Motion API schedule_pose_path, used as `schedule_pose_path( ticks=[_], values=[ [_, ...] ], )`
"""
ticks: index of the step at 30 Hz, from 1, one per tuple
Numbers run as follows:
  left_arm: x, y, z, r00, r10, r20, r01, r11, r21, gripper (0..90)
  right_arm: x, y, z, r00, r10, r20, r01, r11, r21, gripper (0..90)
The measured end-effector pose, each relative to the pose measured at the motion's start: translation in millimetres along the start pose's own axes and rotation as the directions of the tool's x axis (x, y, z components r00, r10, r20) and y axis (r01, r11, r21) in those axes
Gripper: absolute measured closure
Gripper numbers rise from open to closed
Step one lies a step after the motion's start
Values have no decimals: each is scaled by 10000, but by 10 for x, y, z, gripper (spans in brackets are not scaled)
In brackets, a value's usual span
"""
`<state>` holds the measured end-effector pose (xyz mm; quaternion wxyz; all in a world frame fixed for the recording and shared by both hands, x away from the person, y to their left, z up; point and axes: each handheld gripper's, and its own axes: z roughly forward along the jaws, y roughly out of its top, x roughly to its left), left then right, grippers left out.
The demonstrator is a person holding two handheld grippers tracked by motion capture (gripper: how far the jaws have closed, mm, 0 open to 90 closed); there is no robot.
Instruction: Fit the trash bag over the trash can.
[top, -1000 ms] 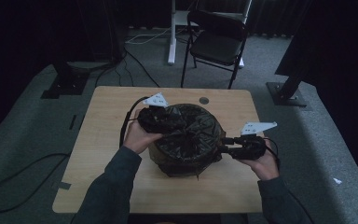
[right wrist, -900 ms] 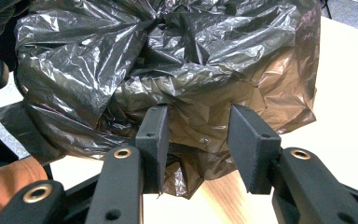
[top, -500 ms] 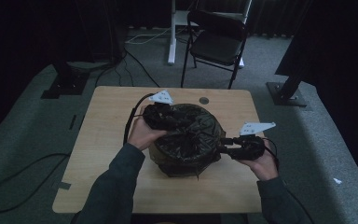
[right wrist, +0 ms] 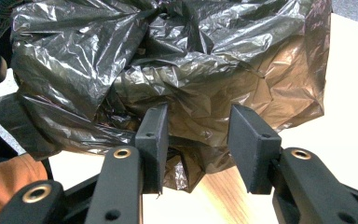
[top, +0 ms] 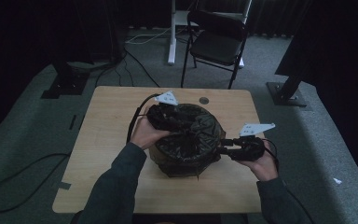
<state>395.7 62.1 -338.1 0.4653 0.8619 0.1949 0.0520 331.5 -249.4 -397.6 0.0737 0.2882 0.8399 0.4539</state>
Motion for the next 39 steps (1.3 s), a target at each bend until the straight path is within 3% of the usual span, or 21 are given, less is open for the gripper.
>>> schedule_pose_path(
  ticks=[10, 19, 27, 32, 37, 39],
  values=[
    [-25, 65, 60, 9995, 295, -86, -292, 9989, 360, 548, 1, 0, -3, 10000, -13, -3, 13, 10000, -6, 576],
    [-22, 59, 156, 9983, 556, -197, -534, 9937, 985, 586, -1, -1, -6, 10000, -6, 4, 6, 10000, -22, 576],
    [-58, 70, 304, 9932, 1094, -403, -1004, 9783, 1812, 603, -3, -6, 13, 10000, 2, -34, -2, 10000, 10, 577],
    [-80, 99, 368, 9873, 1499, -532, -1327, 9605, 2446, 606, -4, -8, 13, 10000, 4, -37, -4, 10000, 5, 576],
    [-78, 178, 362, 9873, 1499, -527, -1345, 9647, 2263, 606, -1, -8, 21, 10000, -1, -56, 1, 10000, 30, 576],
    [-73, 193, 382, 9862, 1560, -558, -1383, 9605, 2415, 606, 0, -7, 21, 10000, 0, -64, 0, 10000, 24, 577]
  ],
)
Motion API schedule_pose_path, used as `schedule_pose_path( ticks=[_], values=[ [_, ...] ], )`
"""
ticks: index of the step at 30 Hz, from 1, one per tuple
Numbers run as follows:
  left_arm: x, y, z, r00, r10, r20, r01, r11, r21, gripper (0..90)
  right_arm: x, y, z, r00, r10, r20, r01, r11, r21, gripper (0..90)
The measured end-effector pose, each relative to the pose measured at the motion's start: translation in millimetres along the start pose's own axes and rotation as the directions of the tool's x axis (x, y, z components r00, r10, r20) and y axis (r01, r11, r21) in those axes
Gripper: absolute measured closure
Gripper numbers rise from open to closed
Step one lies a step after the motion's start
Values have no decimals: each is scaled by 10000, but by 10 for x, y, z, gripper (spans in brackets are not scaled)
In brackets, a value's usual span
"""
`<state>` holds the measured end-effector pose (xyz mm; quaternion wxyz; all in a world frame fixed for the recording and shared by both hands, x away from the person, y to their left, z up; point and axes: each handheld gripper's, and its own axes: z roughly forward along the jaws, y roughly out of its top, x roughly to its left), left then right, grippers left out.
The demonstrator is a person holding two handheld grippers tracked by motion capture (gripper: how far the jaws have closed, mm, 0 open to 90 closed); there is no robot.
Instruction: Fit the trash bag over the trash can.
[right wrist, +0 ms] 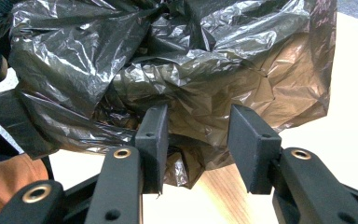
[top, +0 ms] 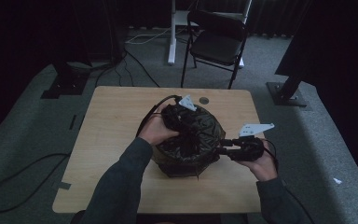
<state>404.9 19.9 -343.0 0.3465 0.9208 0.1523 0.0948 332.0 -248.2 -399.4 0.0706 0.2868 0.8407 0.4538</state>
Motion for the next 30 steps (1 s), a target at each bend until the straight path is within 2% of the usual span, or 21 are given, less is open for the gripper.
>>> schedule_pose_path(
  ticks=[9, 16, 25, 30],
  values=[
    [11, 45, 183, 9998, 113, -156, -102, 9976, 683, 593, -5, -4, 1, 10000, -4, 0, 4, 10000, -5, 576],
    [29, 61, 295, 9999, 99, -88, -88, 9935, 1137, 589, -5, -6, 5, 10000, -7, 0, 7, 10000, -10, 575],
    [35, 116, 391, 9993, 299, -220, -255, 9835, 1790, 589, 1, -3, 6, 10000, -7, -10, 7, 10000, -1, 575],
    [44, 124, 454, 9995, 253, -206, -204, 9780, 2075, 589, 1, -1, -4, 10000, -21, -2, 21, 10000, -46, 575]
  ],
)
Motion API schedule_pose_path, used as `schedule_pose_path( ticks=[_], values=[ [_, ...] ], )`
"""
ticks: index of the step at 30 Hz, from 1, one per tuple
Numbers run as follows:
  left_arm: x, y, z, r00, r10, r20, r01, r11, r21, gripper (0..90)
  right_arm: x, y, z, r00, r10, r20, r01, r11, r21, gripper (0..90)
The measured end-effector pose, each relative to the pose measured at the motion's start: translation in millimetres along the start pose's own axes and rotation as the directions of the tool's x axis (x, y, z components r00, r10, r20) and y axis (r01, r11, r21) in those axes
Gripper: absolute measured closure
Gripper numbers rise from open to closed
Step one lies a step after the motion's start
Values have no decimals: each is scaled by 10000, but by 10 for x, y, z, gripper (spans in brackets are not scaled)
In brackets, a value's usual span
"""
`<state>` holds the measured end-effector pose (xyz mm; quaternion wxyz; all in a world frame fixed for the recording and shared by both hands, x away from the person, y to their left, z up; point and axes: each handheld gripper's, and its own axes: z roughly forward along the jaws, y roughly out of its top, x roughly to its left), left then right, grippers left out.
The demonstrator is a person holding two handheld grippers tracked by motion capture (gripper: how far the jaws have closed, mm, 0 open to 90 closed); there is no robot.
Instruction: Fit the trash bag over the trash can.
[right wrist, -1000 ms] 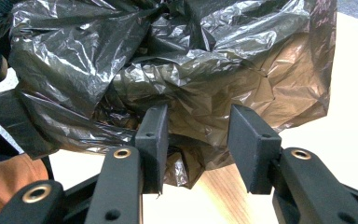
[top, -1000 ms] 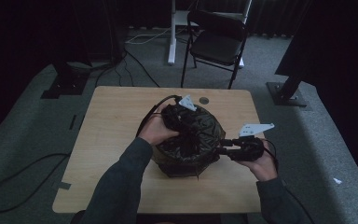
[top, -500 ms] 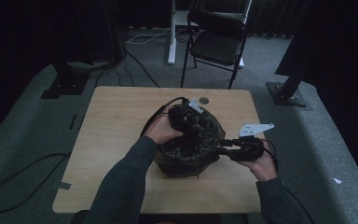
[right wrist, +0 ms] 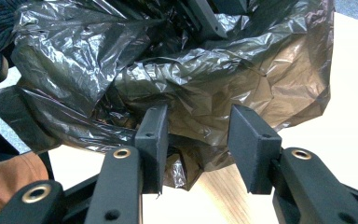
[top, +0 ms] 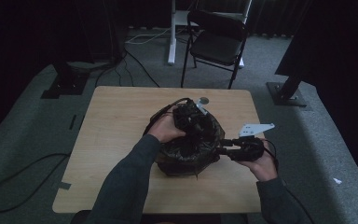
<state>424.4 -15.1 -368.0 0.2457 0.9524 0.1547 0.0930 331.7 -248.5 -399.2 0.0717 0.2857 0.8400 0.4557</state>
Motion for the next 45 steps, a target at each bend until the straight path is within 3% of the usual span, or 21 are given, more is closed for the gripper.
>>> schedule_pose_path(
  ticks=[10, 30, 37, 45],
  values=[
    [10, 7, 65, 9999, -47, -149, 54, 9988, 490, 582, 7, 4, -5, 10000, -40, -17, 40, 10000, -16, 573],
    [-5, 31, 192, 9998, 141, 131, -159, 9899, 1410, 555, 6, 2, -25, 10000, -58, 5, 58, 10000, -56, 573],
    [-4, 28, 94, 9996, 107, -253, -82, 9955, 943, 554, 1, -3, -41, 10000, -19, 36, 19, 10000, -88, 573],
    [7, -60, -133, 9987, -163, -488, 155, 9997, -165, 561, -10, -12, -49, 10000, 17, 59, -16, 9999, -124, 573]
  ],
)
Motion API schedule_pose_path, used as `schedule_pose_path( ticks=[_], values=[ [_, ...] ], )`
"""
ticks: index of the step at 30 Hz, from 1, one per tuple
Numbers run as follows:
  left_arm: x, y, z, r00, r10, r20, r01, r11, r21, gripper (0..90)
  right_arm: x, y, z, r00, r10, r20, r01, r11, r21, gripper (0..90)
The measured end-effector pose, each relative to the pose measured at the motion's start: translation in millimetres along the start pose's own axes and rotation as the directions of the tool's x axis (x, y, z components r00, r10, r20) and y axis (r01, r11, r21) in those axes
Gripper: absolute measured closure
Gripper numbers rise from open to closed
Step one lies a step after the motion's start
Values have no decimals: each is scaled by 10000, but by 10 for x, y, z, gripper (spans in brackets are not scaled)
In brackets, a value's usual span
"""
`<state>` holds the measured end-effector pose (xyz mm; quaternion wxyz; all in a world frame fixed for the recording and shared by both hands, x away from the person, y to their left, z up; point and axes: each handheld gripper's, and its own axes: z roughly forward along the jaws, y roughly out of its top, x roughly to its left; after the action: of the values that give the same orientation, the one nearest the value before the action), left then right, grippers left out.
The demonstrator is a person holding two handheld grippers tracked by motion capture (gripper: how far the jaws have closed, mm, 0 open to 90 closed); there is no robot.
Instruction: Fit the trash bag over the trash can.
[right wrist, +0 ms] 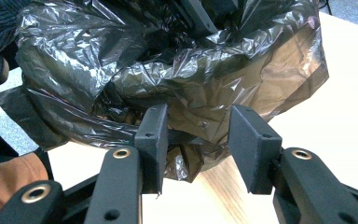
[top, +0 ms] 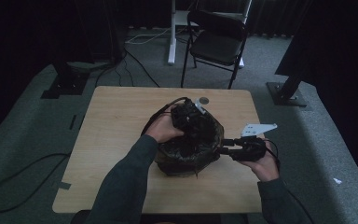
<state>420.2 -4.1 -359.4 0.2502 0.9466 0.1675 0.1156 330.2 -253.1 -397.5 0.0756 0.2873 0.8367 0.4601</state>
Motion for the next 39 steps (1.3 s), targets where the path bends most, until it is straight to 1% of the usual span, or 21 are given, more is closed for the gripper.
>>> schedule_pose_path(
  ticks=[2, 3, 5, 7, 8, 11, 12, 14, 16, 18, 19, 22, 25, 30, 31, 32, 33, 34, 37, 38, 39],
  values=[
    [7, -26, -80, 9999, -56, -146, 51, 9994, -344, 566, -2, -1, -5, 10000, 17, 11, -17, 10000, -3, 573],
    [13, -35, -114, 9998, -106, -150, 98, 9986, -526, 570, -3, -1, -7, 10000, 23, 18, -23, 10000, -18, 572],
    [28, -62, -210, 9992, -239, -321, 208, 9953, -943, 574, -2, 0, -10, 10000, 17, 24, -17, 10000, -24, 572],
    [48, -94, -273, 9986, -382, -367, 336, 9923, -1195, 576, -2, 1, -12, 10000, 9, 29, -9, 10000, -35, 572],
    [63, -122, -313, 9976, -521, -456, 456, 9900, -1335, 576, -2, 1, -14, 10000, 16, 29, -16, 10000, -37, 572],
    [107, -184, -399, 9953, -730, -640, 622, 9858, -1562, 577, -7, -3, -20, 10000, 45, 42, -45, 10000, -48, 572],
    [122, -213, -439, 9933, -869, -760, 728, 9825, -1716, 576, -9, -4, -21, 10000, 58, 49, -57, 10000, -59, 572],
    [150, -257, -505, 9914, -1056, -775, 887, 9765, -1963, 577, -12, -5, -24, 10000, 72, 51, -72, 10000, -62, 572],
    [165, -290, -555, 9887, -1182, -921, 963, 9721, -2140, 577, -12, -4, -25, 9999, 83, 57, -82, 9999, -78, 572],
    [182, -333, -617, 9863, -1356, -942, 1096, 9645, -2404, 576, -14, -4, -25, 9999, 87, 62, -86, 9999, -83, 571],
    [188, -346, -636, 9854, -1404, -968, 1128, 9623, -2477, 576, -14, -5, -26, 9999, 88, 68, -87, 9999, -86, 571],
    [209, -398, -705, 9805, -1655, -1060, 1301, 9509, -2808, 573, -18, -4, -33, 9999, 81, 92, -80, 9999, -105, 571],
    [232, -450, -773, 9739, -1943, -1171, 1498, 9385, -3110, 571, -18, -4, -40, 9999, 99, 85, -98, 9999, -114, 571],
    [245, -538, -871, 9668, -2144, -1389, 1568, 9273, -3398, 565, -33, -12, -55, 9998, 129, 122, -127, 9998, -167, 570],
    [244, -563, -889, 9639, -2233, -1450, 1605, 9218, -3528, 565, -35, -13, -56, 9998, 132, 118, -130, 9998, -171, 570],
    [251, -600, -911, 9621, -2345, -1393, 1702, 9152, -3652, 564, -38, -15, -58, 9998, 134, 123, -132, 9998, -172, 570],
    [257, -632, -923, 9602, -2411, -1414, 1744, 9121, -3710, 564, -40, -18, -61, 9998, 162, 124, -160, 9997, -178, 570],
    [261, -665, -928, 9574, -2492, -1461, 1799, 9101, -3734, 563, -43, -19, -63, 9998, 179, 130, -177, 9997, -182, 569],
    [276, -759, -934, 9519, -2670, -1502, 1950, 9063, -3751, 557, -51, -22, -64, 9997, 192, 149, -189, 9996, -190, 569],
    [280, -794, -939, 9489, -2727, -1586, 1964, 9041, -3796, 554, -53, -23, -63, 9997, 201, 145, -198, 9996, -196, 569],
    [289, -839, -945, 9465, -2852, -1510, 2085, 8976, -3885, 554, -56, -25, -62, 9997, 197, 154, -193, 9996, -204, 569]
  ],
)
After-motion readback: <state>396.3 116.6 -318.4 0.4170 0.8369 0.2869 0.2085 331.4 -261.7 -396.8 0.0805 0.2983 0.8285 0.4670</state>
